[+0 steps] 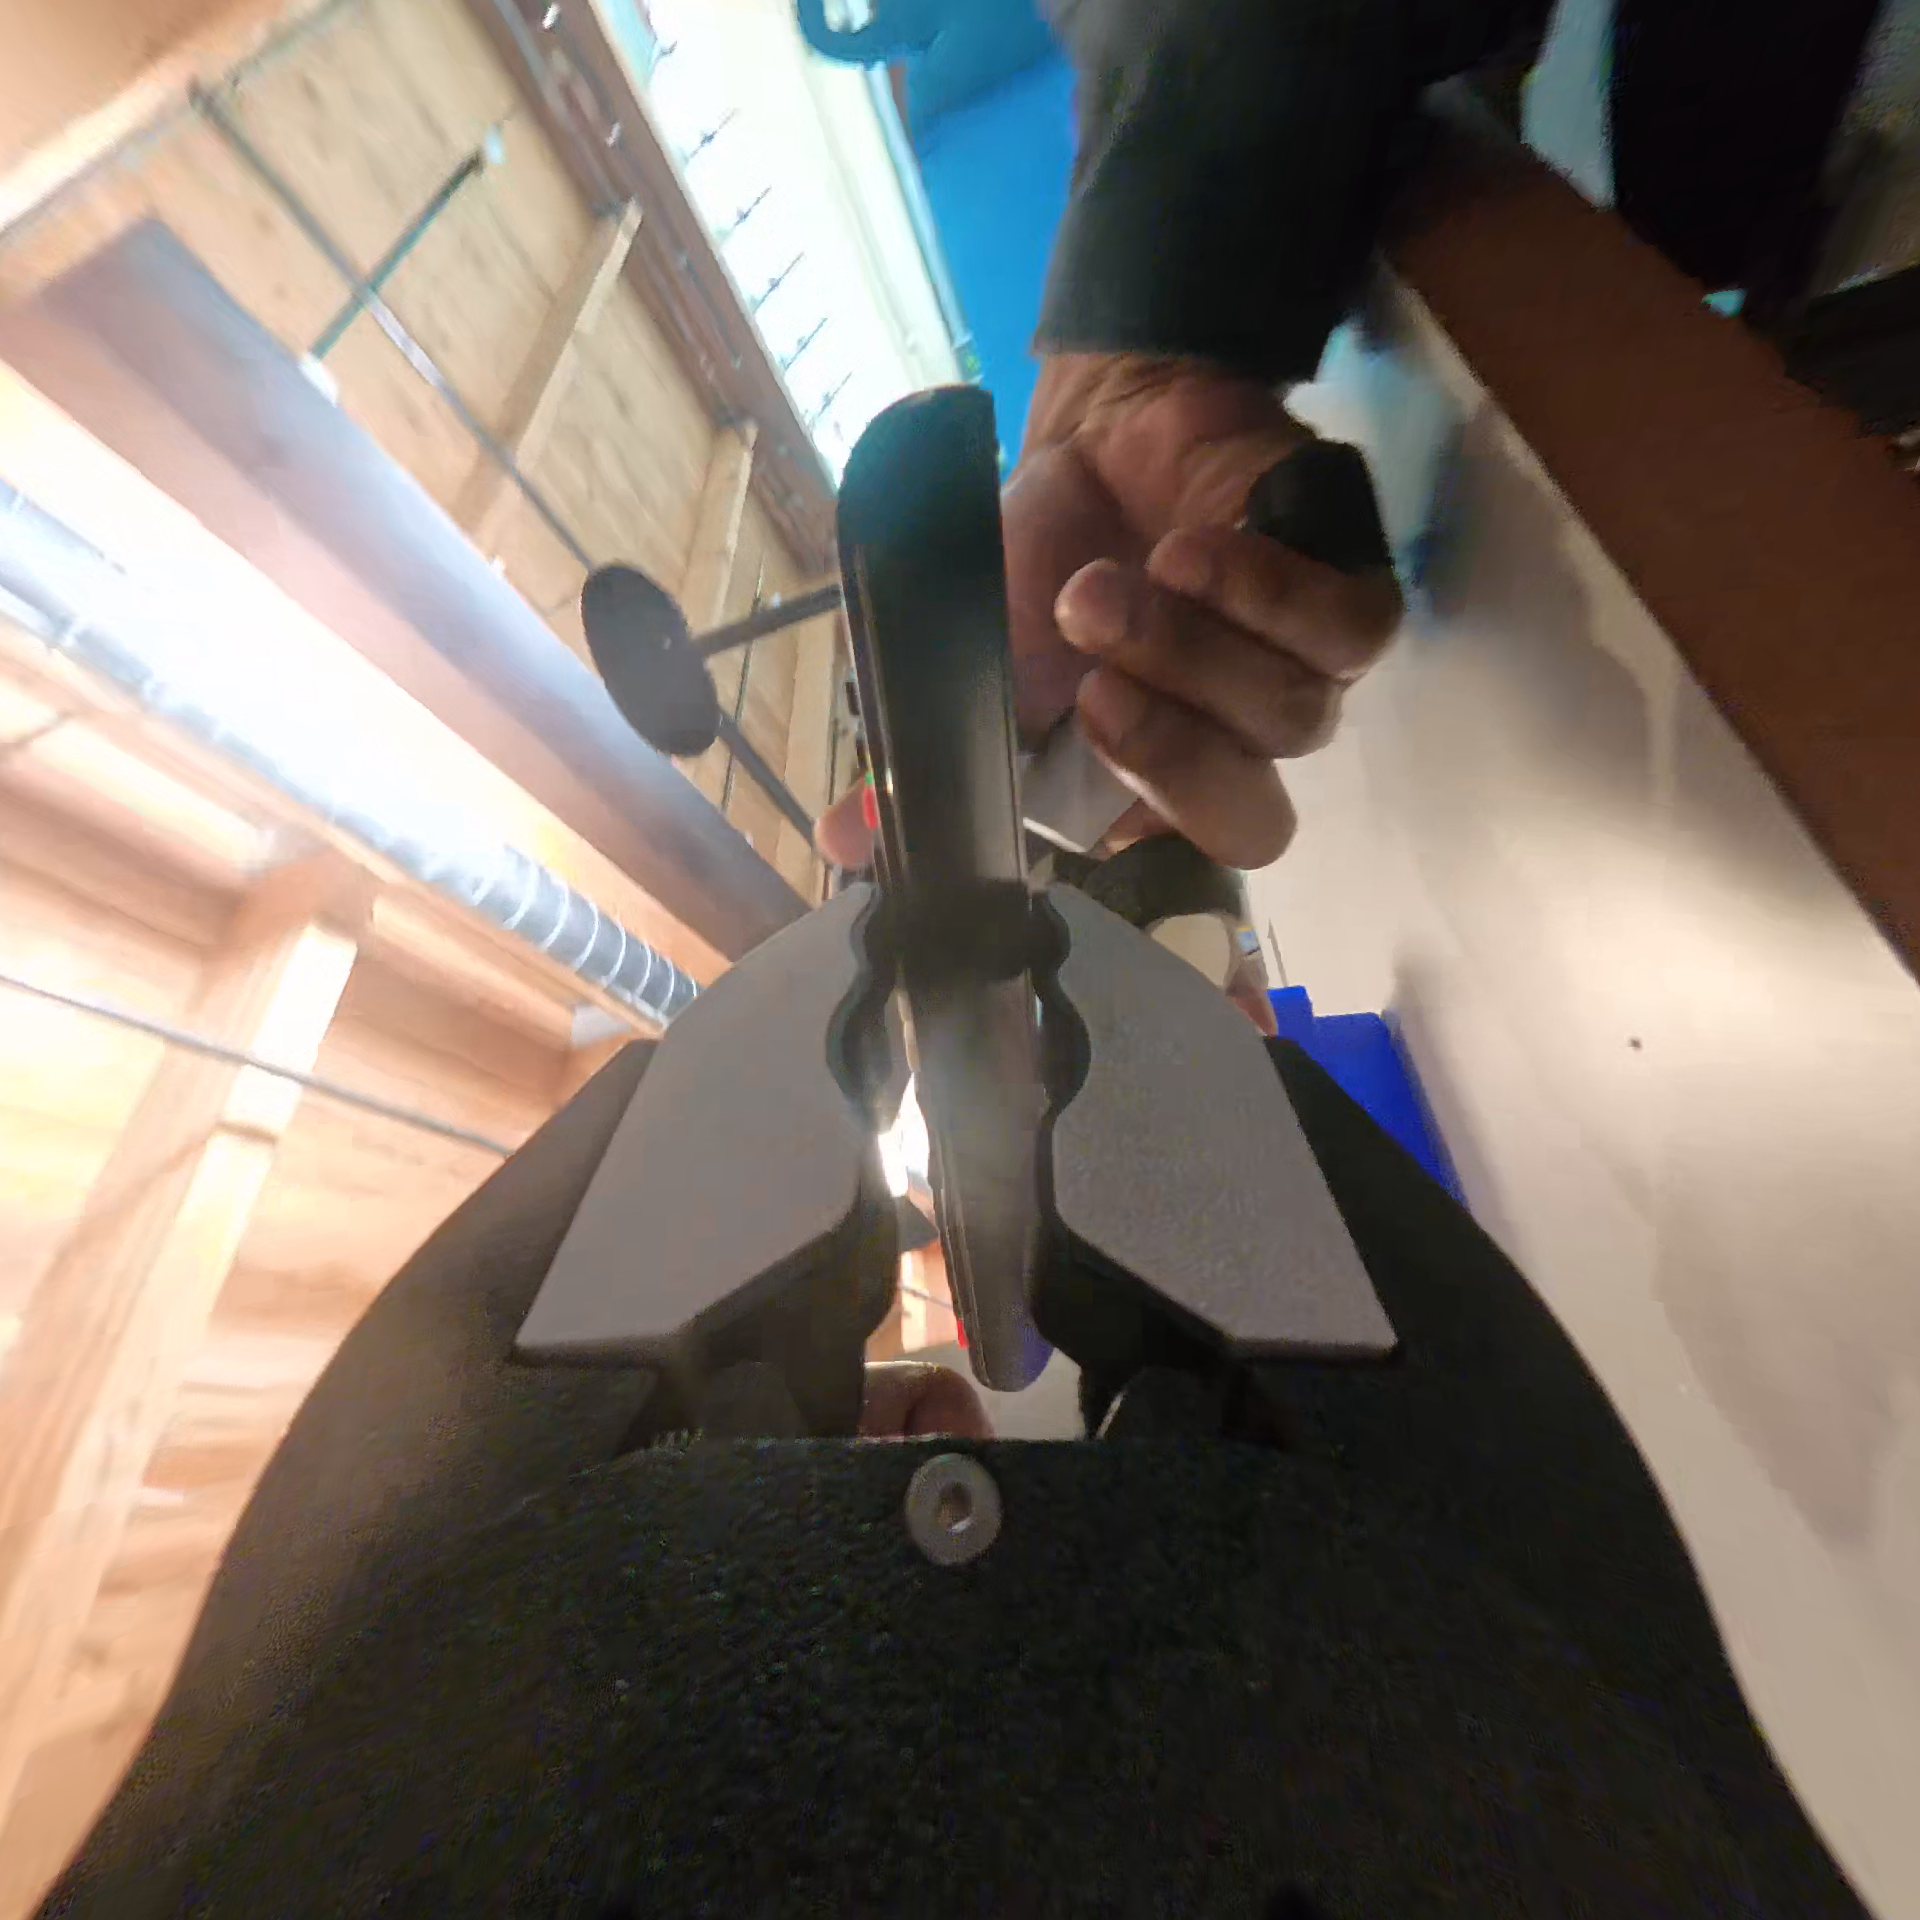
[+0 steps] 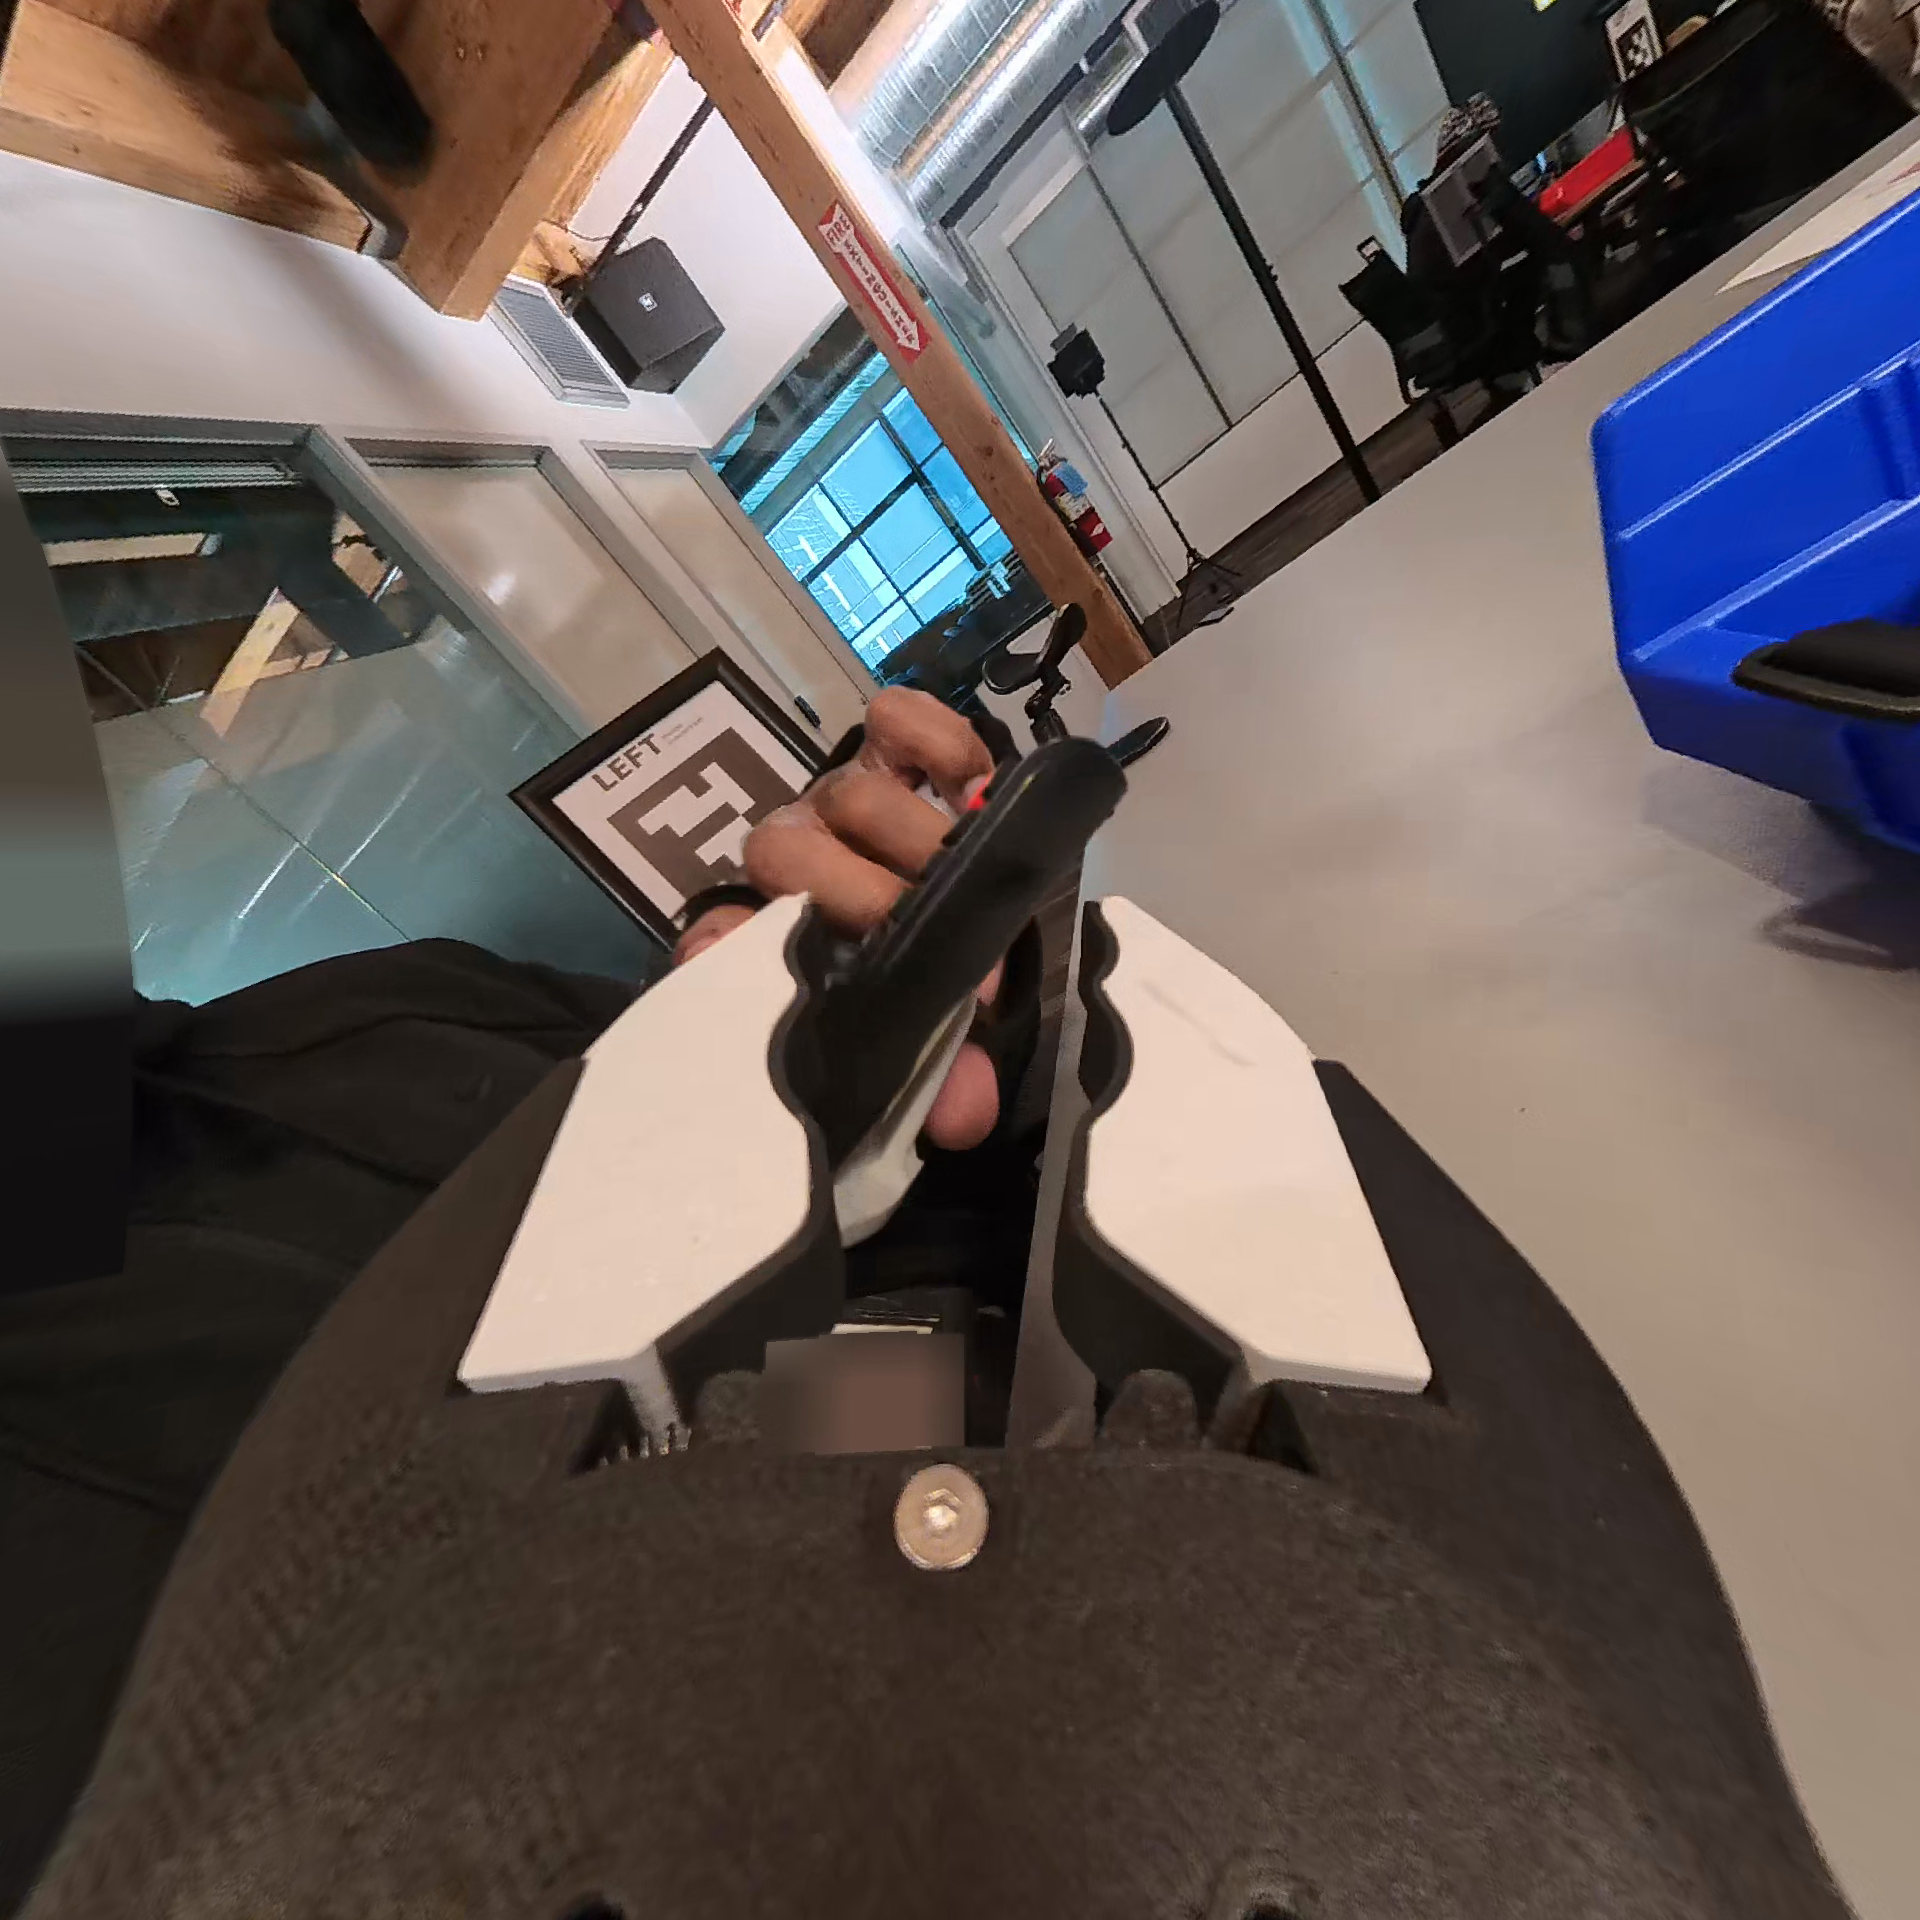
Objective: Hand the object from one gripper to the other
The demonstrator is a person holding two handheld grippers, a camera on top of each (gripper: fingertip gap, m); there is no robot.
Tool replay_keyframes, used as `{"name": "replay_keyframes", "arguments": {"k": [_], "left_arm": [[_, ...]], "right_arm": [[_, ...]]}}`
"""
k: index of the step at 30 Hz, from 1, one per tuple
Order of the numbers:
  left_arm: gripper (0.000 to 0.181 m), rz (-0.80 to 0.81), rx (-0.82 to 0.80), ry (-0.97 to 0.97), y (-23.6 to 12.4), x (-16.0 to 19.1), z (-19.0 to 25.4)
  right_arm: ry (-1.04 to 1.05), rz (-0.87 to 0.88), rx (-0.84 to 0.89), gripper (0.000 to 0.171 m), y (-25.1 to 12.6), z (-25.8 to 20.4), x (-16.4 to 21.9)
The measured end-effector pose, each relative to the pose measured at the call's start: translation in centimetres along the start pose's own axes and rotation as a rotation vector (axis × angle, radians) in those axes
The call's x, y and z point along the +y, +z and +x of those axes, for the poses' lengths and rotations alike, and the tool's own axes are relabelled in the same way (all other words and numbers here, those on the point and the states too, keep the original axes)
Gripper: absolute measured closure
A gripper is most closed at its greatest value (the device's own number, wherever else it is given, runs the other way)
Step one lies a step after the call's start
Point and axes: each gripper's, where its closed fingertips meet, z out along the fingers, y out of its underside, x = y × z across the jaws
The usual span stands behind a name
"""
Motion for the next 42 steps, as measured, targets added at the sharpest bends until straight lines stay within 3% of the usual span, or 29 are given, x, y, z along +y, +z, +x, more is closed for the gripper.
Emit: {"name": "replay_keyframes", "arguments": {"k": [1,7,8,11,12,13,16,21,24,27,30,33,38,42], "left_arm": [[0.155,0.021,0.022,0.045,-0.1,-0.2,0.4],[0.114,0.151,0.129,0.317,-1.6,-0.5,2.3],[0.052,0.170,0.140,0.346,-1.8,-0.5,2.5],[0.048,0.206,0.156,0.396,-2.3,-0.6,2.9],[0.048,0.215,0.153,0.405,-2.3,-0.8,2.9],[0.152,0.220,0.150,0.405,-2.4,-0.9,2.9],[0.151,0.173,0.150,0.322,-2.2,-0.3,2.8],[0.112,0.045,0.093,-0.085,-2.6,2.8,1.3],[0.109,-0.030,0.026,-0.435,-3.8,5.2,0.1],[0.106,-0.097,-0.042,-0.882,-5.0,7.8,-1.1],[0.105,-0.131,0.096,-1.371,-4.6,8.8,0.3],[0.107,-0.070,0.315,-1.689,-3.4,7.4,1.4],[0.113,0.028,0.513,-1.823,-1.0,6.4,-0.1],[0.127,0.037,0.544,-1.849,0.6,6.8,-0.9]], "right_arm": [[0.000,-0.003,-0.004,0.124,0.0,-0.1,0.0],[-0.058,-0.123,-0.040,0.125,1.0,-0.9,1.9],[-0.067,-0.145,-0.054,0.125,1.3,-1.1,2.3],[-0.072,-0.221,-0.056,0.127,2.2,-1.2,3.7],[-0.071,-0.240,-0.054,0.131,2.3,-1.1,4.0],[-0.066,-0.253,-0.044,0.139,2.4,-0.9,4.2],[-0.038,-0.222,-0.055,0.142,2.2,-0.8,3.7],[-0.115,-0.029,0.051,0.144,0.7,0.5,0.2],[-0.247,0.059,0.162,0.147,-0.3,1.0,-2.0],[-0.391,0.033,0.320,0.148,-1.1,2.2,-2.8],[-0.471,0.033,0.285,0.148,-0.8,0.9,-3.4],[-0.529,-0.001,0.239,0.148,0.0,-0.4,-3.8],[-0.636,-0.076,0.190,0.149,1.9,-2.5,-4.8],[-0.673,-0.060,0.155,0.148,3.0,-3.8,-6.3]]}}
